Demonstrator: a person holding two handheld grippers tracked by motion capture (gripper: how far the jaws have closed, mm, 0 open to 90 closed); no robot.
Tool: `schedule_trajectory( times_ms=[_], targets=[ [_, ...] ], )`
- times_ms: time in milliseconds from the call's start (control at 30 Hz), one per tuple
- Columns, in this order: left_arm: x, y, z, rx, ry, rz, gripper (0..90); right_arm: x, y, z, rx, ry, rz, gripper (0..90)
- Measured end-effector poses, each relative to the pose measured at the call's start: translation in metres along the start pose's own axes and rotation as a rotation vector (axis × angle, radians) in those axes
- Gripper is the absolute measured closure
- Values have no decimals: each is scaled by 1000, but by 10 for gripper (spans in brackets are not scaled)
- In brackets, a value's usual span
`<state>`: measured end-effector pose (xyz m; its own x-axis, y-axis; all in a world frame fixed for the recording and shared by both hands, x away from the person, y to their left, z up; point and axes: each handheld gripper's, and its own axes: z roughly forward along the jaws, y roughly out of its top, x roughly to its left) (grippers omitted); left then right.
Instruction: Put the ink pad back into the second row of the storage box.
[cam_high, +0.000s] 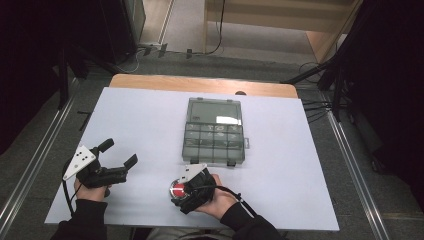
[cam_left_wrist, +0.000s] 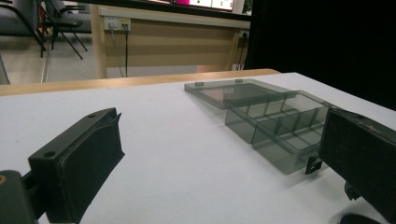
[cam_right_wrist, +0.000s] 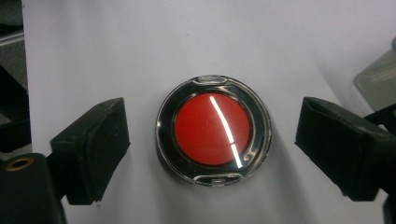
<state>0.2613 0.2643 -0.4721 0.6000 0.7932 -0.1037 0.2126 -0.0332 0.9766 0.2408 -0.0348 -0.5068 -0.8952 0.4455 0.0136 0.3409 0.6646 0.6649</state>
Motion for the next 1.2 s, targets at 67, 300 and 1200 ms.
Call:
schedule_trajectory(
  times_ms=[67, 300, 1200],
  targets=[
    [0, 0, 0, 1, 1, 0, 0, 2, 0, 2, 17, 0, 0, 133],
    [0, 0, 0, 0, 0, -6, 0, 5, 1, 7, 30, -38, -8, 187],
    [0, 0, 0, -3, 1, -9, 0, 2, 6, -5, 18, -39, -9, 307]
  ],
)
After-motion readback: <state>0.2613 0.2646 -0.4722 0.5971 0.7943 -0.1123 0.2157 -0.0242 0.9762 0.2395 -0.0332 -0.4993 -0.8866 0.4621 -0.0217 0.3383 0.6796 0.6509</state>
